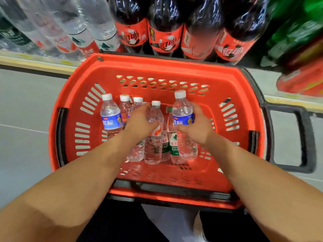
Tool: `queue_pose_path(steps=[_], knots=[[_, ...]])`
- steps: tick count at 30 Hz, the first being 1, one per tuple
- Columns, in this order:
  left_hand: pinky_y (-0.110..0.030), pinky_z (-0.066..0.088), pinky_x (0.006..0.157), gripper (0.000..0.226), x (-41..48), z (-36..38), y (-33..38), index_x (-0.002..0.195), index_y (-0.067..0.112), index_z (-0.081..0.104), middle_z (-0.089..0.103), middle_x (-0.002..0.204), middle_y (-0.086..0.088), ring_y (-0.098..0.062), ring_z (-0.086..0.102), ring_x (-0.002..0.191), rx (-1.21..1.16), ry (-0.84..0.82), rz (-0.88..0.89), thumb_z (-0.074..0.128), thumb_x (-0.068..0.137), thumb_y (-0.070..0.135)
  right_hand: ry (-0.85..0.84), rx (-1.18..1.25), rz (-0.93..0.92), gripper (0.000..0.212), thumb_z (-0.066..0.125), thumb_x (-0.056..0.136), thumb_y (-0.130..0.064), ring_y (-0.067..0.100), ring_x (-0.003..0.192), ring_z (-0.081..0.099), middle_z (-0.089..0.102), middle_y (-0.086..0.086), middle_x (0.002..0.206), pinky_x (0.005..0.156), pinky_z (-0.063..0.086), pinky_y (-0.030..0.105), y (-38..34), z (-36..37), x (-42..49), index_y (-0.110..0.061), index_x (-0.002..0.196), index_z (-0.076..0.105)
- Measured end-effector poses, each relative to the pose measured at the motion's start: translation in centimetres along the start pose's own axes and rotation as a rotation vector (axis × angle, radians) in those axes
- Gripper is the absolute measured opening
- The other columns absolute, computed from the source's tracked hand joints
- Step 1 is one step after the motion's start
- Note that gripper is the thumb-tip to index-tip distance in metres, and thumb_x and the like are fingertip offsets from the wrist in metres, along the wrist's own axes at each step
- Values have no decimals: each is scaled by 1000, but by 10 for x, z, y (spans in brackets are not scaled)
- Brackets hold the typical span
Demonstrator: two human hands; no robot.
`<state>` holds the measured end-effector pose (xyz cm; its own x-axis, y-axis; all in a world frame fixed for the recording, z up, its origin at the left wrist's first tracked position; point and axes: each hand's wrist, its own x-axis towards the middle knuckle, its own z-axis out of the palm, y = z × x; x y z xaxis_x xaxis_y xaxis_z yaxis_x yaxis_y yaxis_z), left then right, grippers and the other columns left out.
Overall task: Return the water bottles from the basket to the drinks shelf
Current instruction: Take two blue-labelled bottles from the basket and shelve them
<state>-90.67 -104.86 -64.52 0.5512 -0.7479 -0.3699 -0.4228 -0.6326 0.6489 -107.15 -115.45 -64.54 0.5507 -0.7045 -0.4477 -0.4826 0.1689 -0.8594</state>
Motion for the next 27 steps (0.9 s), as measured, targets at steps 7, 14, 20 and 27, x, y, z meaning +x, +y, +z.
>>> queue_pose_path(steps=[7, 14, 20, 27], knots=[[-37, 28, 110, 93, 46, 51, 5, 151, -1, 4, 41, 146, -17, -34, 35, 135, 380, -42, -148, 63, 88, 32, 106, 60, -129, 65, 78, 67, 4, 2, 80, 64, 64, -8, 97, 73, 50, 17, 1, -32, -18, -32, 112, 46], [-40, 37, 94, 57, 40, 58, 5, 114, 4, 54, 59, 110, -11, -31, 51, 101, 458, 86, -31, 60, 73, 43, 116, 101, -69, 73, 79, 65, 3, -12, 73, 61, 60, -18, 92, 65, 48, 7, -3, -28, -14, -32, 117, 42], [-29, 53, 60, 94, 25, 38, -14, 137, 24, 32, 51, 123, -4, -19, 63, 87, -149, -271, -81, 81, 58, 5, 86, 80, -68, 80, 76, 69, -1, 18, 97, 64, 63, 2, 110, 83, 54, 28, -10, -27, -16, -21, 136, 38], [-25, 51, 50, 105, 20, 37, -16, 140, 38, 29, 59, 118, -2, -11, 61, 59, -170, -286, -87, 82, 57, 1, 81, 27, -87, 79, 74, 70, -9, 27, 110, 57, 59, 8, 119, 94, 48, 47, -12, -21, -11, -27, 137, 36]])
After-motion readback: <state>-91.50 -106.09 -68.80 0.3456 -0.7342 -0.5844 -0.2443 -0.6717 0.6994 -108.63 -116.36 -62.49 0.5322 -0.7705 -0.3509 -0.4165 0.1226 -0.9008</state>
